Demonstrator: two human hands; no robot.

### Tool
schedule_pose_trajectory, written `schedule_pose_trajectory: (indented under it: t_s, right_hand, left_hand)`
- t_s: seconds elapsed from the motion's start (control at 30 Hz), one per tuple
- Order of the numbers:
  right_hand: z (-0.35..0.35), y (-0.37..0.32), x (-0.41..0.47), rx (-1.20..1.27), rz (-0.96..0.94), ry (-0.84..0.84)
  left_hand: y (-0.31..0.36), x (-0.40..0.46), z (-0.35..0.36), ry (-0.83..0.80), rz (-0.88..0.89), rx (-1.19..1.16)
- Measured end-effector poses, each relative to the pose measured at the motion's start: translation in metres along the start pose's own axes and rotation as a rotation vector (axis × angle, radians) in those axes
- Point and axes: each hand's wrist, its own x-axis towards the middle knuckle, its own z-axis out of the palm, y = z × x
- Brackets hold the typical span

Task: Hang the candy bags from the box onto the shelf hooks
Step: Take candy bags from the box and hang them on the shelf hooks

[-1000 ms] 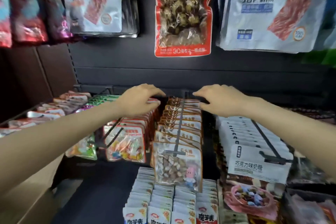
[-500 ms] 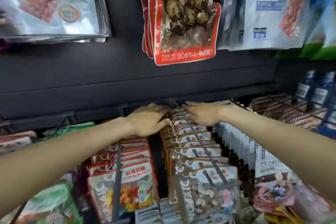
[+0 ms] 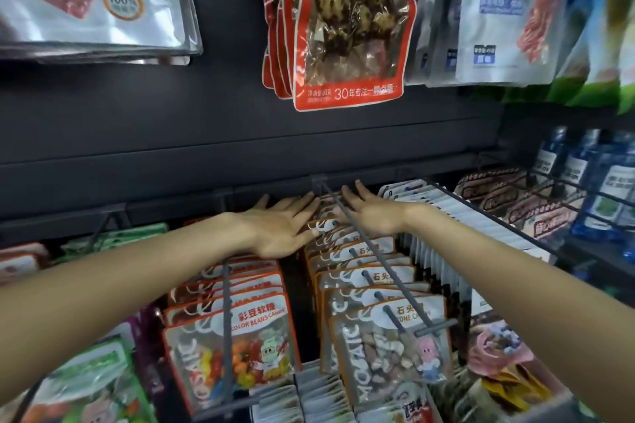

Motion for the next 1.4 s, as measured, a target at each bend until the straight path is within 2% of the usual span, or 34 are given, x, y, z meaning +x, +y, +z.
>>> schedule_pose_trajectory:
  t_s: [0.07, 0.17, 0.23, 0.27, 0.4, 0.5, 0.57, 0.73, 0.87, 0.93, 1.03, 1.17, 1.27, 1.4]
  right_hand:
    - [0.000, 0.002, -0.004, 0.101, 0.016, 0.090]
    - [-0.003, 0.010, -0.013, 0.215, -0.023, 0.243]
    - [-0.003, 0.012, -0.017, 0.243, -0.047, 0.282]
    - [-0.001, 0.010, -0.018, 0.236, -0.062, 0.280]
    - [0.012, -0.001, -0.024, 0.186, -0.117, 0.142]
    - [0.009, 0.002, -0.038, 0.289, -0.179, 0.164]
    - [0.004, 0.009, -0.050, 0.475, -0.200, 0.275]
    - [0.023, 0.020, -0.114, 0.727, -0.352, 0.556]
    - [0.062, 0.024, -0.147, 0.882, -0.445, 0.710]
    - [0.084, 0.028, -0.151, 0.928, -0.429, 0.738]
    - [0.114, 0.032, -0.156, 0.995, -0.382, 0.730]
    - [0.137, 0.034, -0.160, 1.087, -0.328, 0.637]
    - [0.147, 0.036, -0.156, 1.057, -0.294, 0.555]
    - [0.154, 0.037, -0.139, 1.032, -0.356, 0.513]
  left_hand:
    - [0.002, -0.002, -0.005, 0.046, -0.006, 0.002]
    - [0.002, -0.006, -0.013, 0.202, -0.030, -0.084]
    - [0.007, -0.010, -0.019, 0.256, -0.020, -0.154]
    - [0.011, -0.013, -0.021, 0.232, -0.004, -0.169]
    - [0.031, -0.023, -0.016, -0.045, 0.008, -0.093]
    - [0.041, -0.033, -0.016, -0.033, -0.023, -0.054]
    - [0.048, -0.047, -0.026, 0.087, -0.045, -0.107]
    - [0.085, -0.101, -0.045, 0.647, -0.082, 0.002]
    - [0.124, -0.133, -0.027, 0.883, -0.087, -0.269]
    - [0.145, -0.138, -0.005, 1.003, -0.070, -0.505]
    - [0.170, -0.133, 0.037, 1.080, -0.090, -0.798]
    - [0.177, -0.114, 0.086, 1.059, -0.187, -1.069]
    - [0.177, -0.100, 0.108, 0.959, -0.258, -1.189]
    - [0.172, -0.085, 0.119, 0.827, -0.297, -1.319]
